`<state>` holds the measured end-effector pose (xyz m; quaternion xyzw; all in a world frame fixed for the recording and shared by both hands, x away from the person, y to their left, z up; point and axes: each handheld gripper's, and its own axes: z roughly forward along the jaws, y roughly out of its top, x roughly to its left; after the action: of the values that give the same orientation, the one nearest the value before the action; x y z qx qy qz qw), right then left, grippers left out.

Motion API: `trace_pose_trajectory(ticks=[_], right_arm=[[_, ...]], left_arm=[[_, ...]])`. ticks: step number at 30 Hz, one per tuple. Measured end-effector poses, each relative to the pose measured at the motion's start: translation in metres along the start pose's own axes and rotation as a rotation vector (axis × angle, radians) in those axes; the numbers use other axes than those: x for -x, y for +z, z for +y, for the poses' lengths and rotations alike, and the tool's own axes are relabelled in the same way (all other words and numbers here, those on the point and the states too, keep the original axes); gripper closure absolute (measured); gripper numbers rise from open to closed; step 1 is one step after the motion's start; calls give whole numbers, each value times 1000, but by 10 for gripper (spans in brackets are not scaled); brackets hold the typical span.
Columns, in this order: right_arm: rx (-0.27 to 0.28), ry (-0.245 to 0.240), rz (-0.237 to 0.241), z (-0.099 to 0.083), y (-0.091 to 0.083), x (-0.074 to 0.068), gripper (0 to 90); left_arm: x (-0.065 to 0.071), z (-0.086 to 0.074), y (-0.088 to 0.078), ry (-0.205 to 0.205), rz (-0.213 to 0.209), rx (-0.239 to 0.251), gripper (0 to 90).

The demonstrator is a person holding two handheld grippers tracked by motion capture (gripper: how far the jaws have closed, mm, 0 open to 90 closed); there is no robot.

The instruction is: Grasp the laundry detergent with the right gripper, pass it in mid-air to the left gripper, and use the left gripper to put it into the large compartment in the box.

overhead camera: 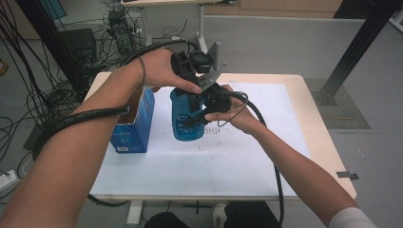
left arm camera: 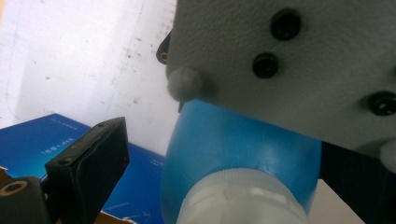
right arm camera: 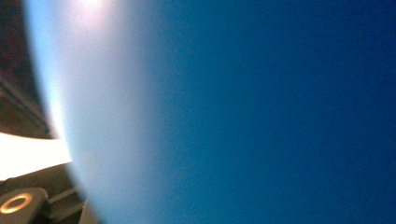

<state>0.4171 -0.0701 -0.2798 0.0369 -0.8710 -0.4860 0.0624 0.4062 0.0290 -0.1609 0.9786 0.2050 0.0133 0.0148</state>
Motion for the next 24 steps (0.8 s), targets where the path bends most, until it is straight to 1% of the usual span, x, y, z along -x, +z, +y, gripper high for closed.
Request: trace_pose_trajectory(ticks=[2, 4, 7, 10, 11, 14, 15, 17, 19, 20, 24], right_arm=[[4, -7, -6, 0, 0, 1, 441], [-2, 7, -5, -1, -1, 1, 441], [2, -1, -8, -1, -2, 1, 441], [6, -2, -12, -1, -3, 2, 441], [8, -3, -14, -1, -3, 2, 441], [9, 0, -15, -2, -4, 3, 441], [9, 1, -17, -2, -4, 3, 441], [6, 7, -20, -2, -4, 3, 441], [11, 2, -23, -2, -4, 4, 441], [0, 26, -23, -2, -5, 3, 441], [3, 25, -26, -2, -5, 4, 441]], left_arm=[[0, 0, -1, 2, 3, 4, 55], [1, 1, -1, 5, 10, 5, 55], [0, 1, -1, 11, 16, 1, 55], [0, 1, -1, 4, 20, 4, 55], [-1, 1, -1, 11, 20, 8, 55], [-1, 1, -1, 13, 21, 9, 55], [-1, 1, -1, 7, 23, 8, 55], [-1, 1, -1, 6, 26, 4, 55], [-1, 1, -1, 8, 27, 1, 55], [-2, 1, -2, 12, 31, 1, 55], [-2, 2, -4, 12, 34, 9, 55]])
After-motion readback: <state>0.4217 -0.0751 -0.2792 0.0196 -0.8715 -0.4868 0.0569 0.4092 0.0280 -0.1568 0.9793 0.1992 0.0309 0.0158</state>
